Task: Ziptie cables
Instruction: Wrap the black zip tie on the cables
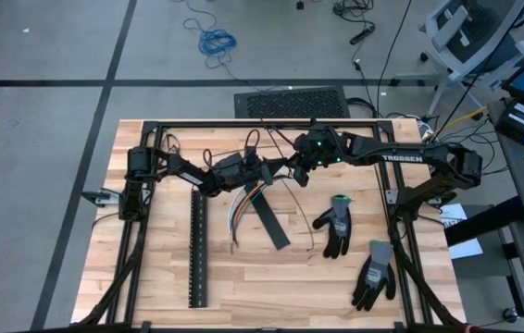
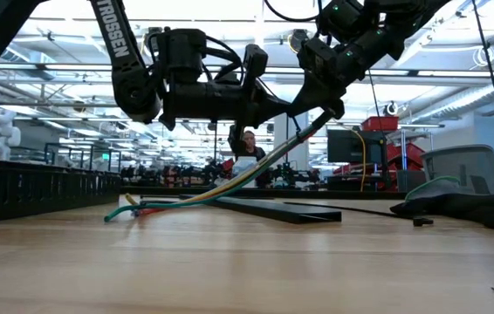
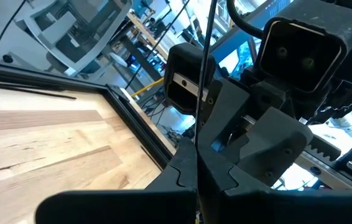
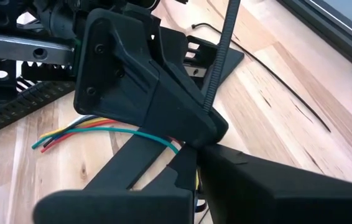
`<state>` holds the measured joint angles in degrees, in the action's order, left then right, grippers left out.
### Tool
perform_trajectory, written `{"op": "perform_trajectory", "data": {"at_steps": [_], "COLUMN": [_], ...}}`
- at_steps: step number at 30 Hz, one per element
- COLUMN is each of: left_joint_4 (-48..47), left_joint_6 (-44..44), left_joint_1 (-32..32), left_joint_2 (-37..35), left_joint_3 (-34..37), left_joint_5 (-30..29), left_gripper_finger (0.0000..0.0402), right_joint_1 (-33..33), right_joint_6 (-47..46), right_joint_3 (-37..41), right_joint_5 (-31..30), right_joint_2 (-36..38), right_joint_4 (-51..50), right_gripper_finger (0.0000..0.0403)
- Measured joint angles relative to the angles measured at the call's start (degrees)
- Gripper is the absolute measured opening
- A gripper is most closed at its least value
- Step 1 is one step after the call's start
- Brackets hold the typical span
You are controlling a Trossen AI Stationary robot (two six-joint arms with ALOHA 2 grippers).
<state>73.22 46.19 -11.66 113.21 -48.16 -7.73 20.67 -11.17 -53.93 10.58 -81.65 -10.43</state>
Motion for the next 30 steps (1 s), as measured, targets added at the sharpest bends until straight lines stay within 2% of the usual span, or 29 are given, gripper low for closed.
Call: {"op": "perform_trajectory", "data": {"at_steps": [8,19,23,30], "left_joint_4": [-0.55,-0.03,1.47,2.99], "left_joint_6": [-0.21,-1.58,-1.56,-0.53], "left_joint_1": [0.00,-0.63,-1.26,-1.44], "left_joint_2": [-0.58,-1.47,-1.55,-1.55], "left_joint_3": [0.00,-0.07,-0.35,-0.37], "left_joint_5": [-0.23,-1.22,-1.31,-1.26], "left_gripper_finger": [0.0000,0.0000,0.0000,0.0000], "right_joint_1": [0.00,-0.04,0.00,0.00], "right_joint_6": [0.21,-0.14,-0.14,-0.18], "right_joint_3": [0.00,0.00,0.00,-0.02], "right_joint_5": [-0.03,0.08,-0.26,-0.71], "right_joint_2": [0.00,-0.02,-0.02,-0.02], "right_joint_4": [0.25,1.20,1.24,1.80], "right_gripper_finger": [0.0006,0.0071,0.0065,0.0029]}}
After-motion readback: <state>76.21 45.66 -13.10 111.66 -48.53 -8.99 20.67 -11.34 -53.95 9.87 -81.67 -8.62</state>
